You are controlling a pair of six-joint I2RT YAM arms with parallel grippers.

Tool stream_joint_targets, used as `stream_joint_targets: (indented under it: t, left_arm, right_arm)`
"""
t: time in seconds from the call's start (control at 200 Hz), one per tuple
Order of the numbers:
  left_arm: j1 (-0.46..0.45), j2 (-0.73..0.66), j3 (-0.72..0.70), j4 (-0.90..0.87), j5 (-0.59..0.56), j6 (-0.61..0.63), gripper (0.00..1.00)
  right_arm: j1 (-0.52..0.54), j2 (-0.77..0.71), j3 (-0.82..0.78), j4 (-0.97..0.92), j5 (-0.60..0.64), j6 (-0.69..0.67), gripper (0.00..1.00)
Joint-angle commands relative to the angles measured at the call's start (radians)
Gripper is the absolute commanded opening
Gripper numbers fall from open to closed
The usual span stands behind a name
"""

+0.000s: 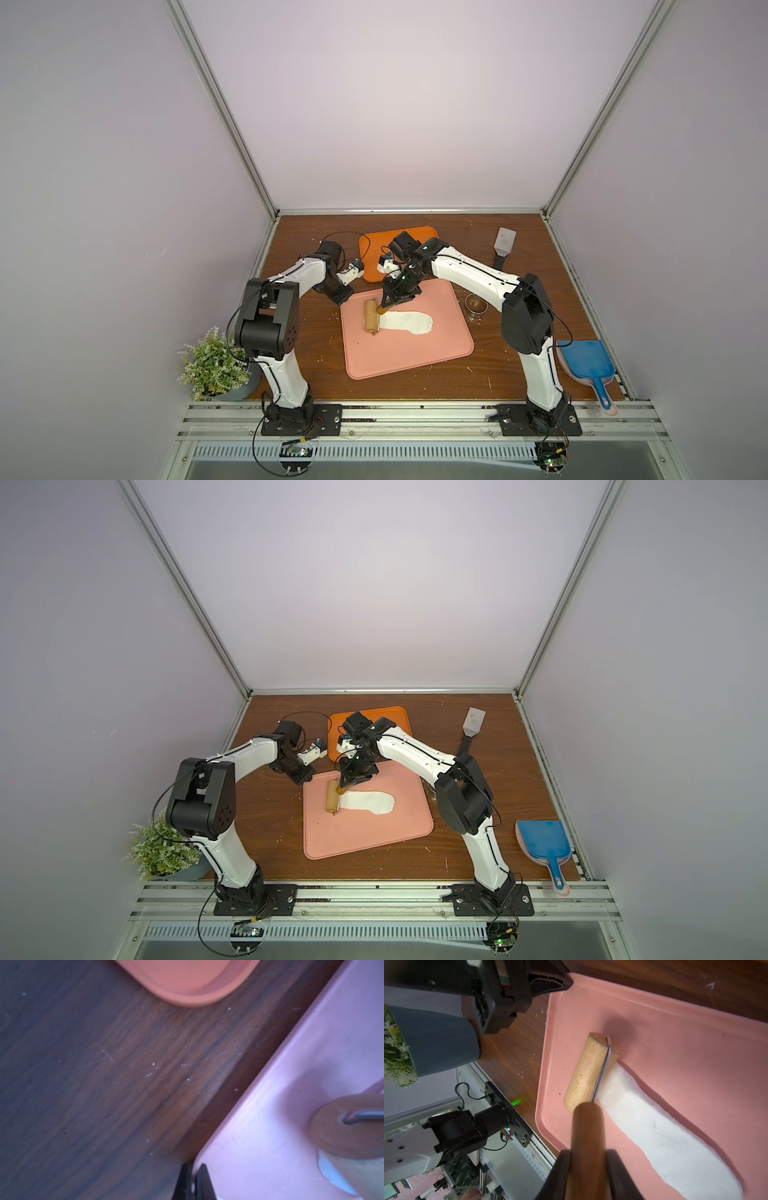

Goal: Roll out the dumpling wrappers from the dough
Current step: Flatten out the dough on the work surface.

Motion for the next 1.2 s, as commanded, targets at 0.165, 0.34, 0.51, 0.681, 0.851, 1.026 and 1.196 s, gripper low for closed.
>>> stream_joint_targets:
  t: [0.165,0.34,0.51,0.681,0.851,1.026,1.196]
  left_arm:
    - [-0.013,0.142,-0.08,0.073,-0.019,-0.01,0.0]
    - [-0.011,0.15,-0.076,0.073,-0.031,-0.016,0.0]
    - [-0.011,0.147,-0.076,0.074,-0.029,-0.016,0.0]
    - [-0.009,0.148,-0.077,0.073,-0.031,-0.015,0.0]
    - [-0.009,0.145,-0.078,0.073,-0.028,-0.016,0.0]
    - [-0.01,0.148,-0.077,0.072,-0.024,-0.017,0.0]
    - [-0.01,0.147,-0.078,0.072,-0.024,-0.017,0.0]
  right_arm:
    - [0.057,-0.09,0.078,-0.008,0.061,-0.006,0.0]
    - [0.049,-0.142,0.104,-0.091,0.111,0.019,0.0]
    - [0.049,-0.191,0.089,-0.103,0.128,0.05,0.0]
    - [0.047,-0.201,0.076,-0.102,0.106,0.055,0.0]
    - [0.055,-0.184,0.084,-0.112,0.127,0.043,0.0]
    - [0.078,-0.101,0.171,-0.151,0.162,0.001,0.0]
    - [0.123,0.025,0.317,-0.21,0.183,-0.062,0.0]
